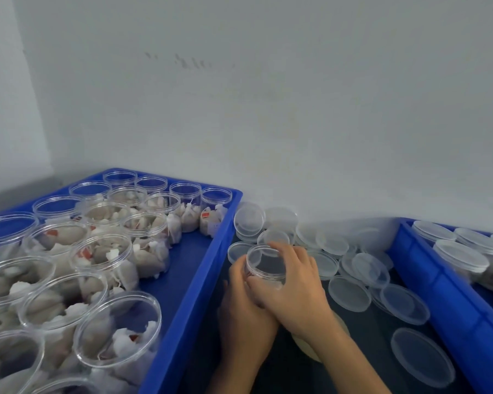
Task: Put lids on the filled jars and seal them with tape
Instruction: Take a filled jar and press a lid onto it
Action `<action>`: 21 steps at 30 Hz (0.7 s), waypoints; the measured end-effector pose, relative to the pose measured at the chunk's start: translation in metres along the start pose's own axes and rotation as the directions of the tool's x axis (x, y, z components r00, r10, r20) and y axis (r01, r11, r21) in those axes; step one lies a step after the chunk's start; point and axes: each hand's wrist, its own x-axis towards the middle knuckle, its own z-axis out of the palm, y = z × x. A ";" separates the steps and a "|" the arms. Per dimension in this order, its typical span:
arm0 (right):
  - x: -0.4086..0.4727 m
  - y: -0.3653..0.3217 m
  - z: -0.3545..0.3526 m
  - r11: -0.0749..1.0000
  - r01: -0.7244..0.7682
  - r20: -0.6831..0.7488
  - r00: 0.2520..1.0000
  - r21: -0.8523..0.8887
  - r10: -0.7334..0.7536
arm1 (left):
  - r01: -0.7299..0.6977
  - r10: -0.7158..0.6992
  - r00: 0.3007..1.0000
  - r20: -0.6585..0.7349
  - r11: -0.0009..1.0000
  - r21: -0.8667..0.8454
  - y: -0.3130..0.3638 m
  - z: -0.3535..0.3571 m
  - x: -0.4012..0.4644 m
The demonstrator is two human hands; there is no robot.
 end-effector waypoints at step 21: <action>0.076 0.051 0.036 0.887 0.243 0.386 0.919 -0.392 -0.082 | 0.054 -0.063 0.978 -0.199 0.997 -0.052 -0.004 0.004 0.002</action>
